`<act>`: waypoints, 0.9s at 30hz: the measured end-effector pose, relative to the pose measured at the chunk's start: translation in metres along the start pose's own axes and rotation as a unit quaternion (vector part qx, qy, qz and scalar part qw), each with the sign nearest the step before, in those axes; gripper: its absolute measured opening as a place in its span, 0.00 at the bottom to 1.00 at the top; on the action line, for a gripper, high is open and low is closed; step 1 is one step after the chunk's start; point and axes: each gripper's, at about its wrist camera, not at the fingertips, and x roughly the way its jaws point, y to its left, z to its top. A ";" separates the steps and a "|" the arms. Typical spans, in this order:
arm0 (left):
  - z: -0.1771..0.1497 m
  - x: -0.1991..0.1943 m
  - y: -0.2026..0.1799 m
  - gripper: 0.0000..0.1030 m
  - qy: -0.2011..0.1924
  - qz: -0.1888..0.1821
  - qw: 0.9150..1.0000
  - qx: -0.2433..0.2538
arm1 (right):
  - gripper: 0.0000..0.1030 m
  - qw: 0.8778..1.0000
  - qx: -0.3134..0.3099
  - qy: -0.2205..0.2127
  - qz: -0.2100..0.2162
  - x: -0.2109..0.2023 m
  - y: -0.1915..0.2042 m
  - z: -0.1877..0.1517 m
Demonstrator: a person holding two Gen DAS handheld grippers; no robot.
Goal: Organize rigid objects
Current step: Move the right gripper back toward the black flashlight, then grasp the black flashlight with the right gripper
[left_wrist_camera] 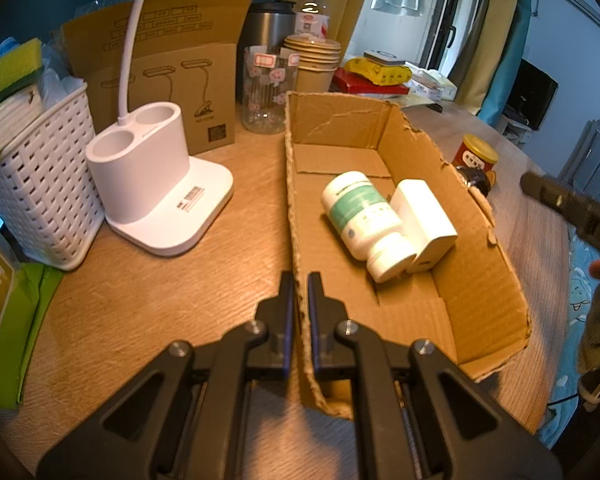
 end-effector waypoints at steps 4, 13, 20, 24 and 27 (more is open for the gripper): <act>0.000 0.000 0.000 0.07 0.000 0.000 1.000 0.000 | 0.61 1.000 -0.002 0.020 0.014 0.009 0.003 -0.013; 0.000 0.000 0.000 0.07 -0.002 0.003 1.000 0.000 | 0.61 0.997 0.003 0.065 0.045 0.032 0.003 -0.036; 0.000 0.000 0.000 0.07 -0.002 0.003 1.000 0.000 | 0.61 0.994 -0.009 0.095 0.058 0.046 0.011 -0.046; 0.000 0.000 0.000 0.07 -0.002 0.003 1.000 0.000 | 0.61 0.994 -0.018 0.099 0.048 0.045 0.013 -0.048; 0.000 -0.001 0.000 0.07 -0.002 0.003 1.000 0.000 | 0.61 0.994 -0.026 0.105 0.035 0.044 0.012 -0.051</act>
